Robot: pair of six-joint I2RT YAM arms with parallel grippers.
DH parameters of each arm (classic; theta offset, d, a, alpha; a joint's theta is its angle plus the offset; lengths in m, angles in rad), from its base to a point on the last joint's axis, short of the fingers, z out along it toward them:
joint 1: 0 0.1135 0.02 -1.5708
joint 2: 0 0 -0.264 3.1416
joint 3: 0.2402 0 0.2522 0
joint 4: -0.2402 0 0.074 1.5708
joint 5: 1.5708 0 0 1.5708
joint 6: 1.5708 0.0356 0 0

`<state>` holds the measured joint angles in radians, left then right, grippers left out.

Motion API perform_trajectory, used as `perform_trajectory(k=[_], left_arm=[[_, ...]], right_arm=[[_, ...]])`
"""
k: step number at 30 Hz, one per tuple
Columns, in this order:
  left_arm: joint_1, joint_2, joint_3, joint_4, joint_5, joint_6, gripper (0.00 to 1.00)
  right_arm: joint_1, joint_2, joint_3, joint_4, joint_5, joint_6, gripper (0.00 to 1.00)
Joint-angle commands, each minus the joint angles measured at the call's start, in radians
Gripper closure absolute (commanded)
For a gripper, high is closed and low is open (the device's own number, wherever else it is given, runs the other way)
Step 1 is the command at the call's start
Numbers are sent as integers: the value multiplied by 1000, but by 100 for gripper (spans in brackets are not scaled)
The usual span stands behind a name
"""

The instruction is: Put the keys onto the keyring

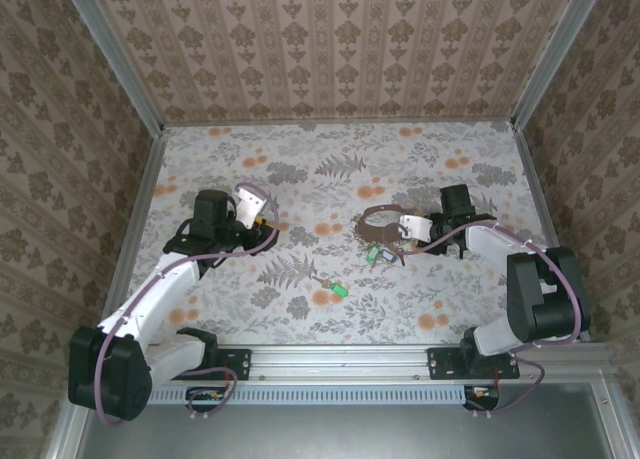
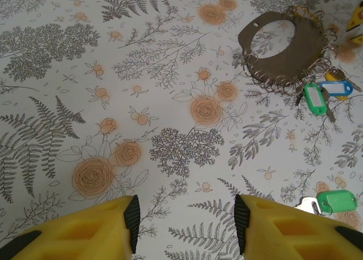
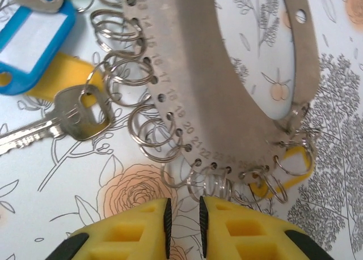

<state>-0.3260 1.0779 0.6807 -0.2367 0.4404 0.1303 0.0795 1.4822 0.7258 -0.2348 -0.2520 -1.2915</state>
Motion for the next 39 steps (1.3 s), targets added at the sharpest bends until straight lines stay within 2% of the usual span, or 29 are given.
perform_trajectory(k=[1, 6, 11, 16, 25, 36, 39], left_arm=[[-6, -34, -4, -7, -2, -5, 50], [-9, -36, -7, -7, 1, -7, 50], [-12, -27, -1, -10, 15, -4, 50], [-14, -27, 0, -13, 20, -5, 50], [-23, -20, -1, -16, 17, -7, 50], [-33, 5, 2, -16, 17, -14, 50], [-35, 7, 0, -15, 15, -15, 51]], right_arm=[[-2, 19, -2, -4, -32, -162, 73], [-9, 16, -17, 2, -42, -200, 73], [8, 27, -82, 153, 44, -185, 72], [8, 42, -82, 209, 90, -149, 72], [16, 85, -76, 238, 88, -122, 73], [46, 119, -101, 379, 111, -73, 74], [47, 125, -100, 388, 124, -68, 78]])
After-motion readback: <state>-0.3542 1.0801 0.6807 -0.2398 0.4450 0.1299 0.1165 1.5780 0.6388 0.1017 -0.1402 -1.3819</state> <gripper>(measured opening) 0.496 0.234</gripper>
